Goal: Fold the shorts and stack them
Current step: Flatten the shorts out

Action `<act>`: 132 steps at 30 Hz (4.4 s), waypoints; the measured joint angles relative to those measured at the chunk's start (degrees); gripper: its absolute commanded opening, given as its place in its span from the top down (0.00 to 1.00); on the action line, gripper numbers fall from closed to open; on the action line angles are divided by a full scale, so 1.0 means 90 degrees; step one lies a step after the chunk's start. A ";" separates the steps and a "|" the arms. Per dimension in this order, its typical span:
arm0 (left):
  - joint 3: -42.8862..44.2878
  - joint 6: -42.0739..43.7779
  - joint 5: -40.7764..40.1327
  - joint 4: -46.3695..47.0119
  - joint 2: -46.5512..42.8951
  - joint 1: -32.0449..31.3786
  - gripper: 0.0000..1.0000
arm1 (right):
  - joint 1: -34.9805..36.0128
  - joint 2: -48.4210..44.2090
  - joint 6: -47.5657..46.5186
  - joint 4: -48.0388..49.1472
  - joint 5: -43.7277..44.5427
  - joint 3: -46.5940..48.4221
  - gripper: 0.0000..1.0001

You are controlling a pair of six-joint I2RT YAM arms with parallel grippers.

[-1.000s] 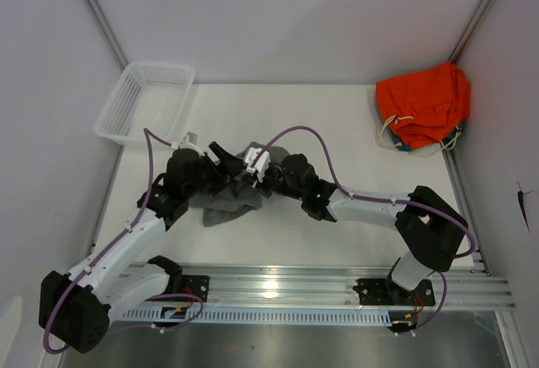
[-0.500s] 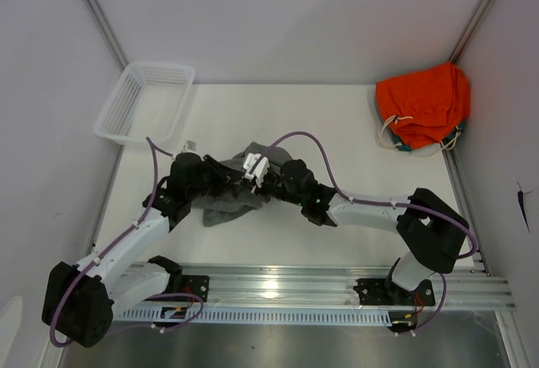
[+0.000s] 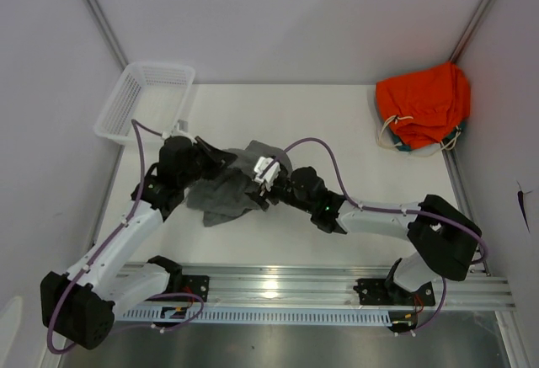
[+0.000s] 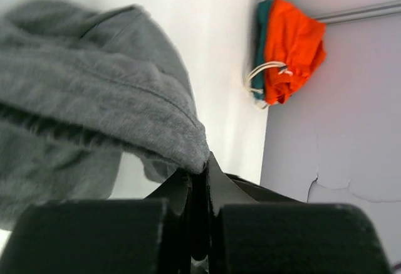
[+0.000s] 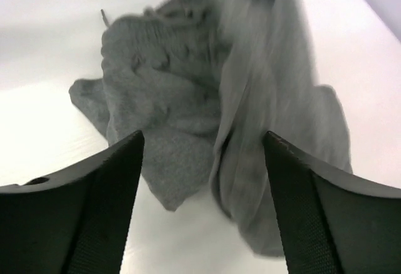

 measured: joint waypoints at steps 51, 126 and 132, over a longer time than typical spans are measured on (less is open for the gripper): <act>0.4342 0.1479 0.1851 -0.2086 0.0986 0.2205 0.99 | -0.1445 0.0090 -0.0194 -0.4328 0.0668 0.4306 1.00; 0.2606 0.2640 0.0831 -0.0957 0.0350 0.2239 0.98 | 0.1013 0.1668 0.4490 -0.4192 0.1190 0.2018 0.43; 0.2613 0.2642 0.0828 -0.0998 0.0389 0.2239 0.98 | 0.1185 0.2283 0.4537 -0.4490 0.1557 0.2533 0.47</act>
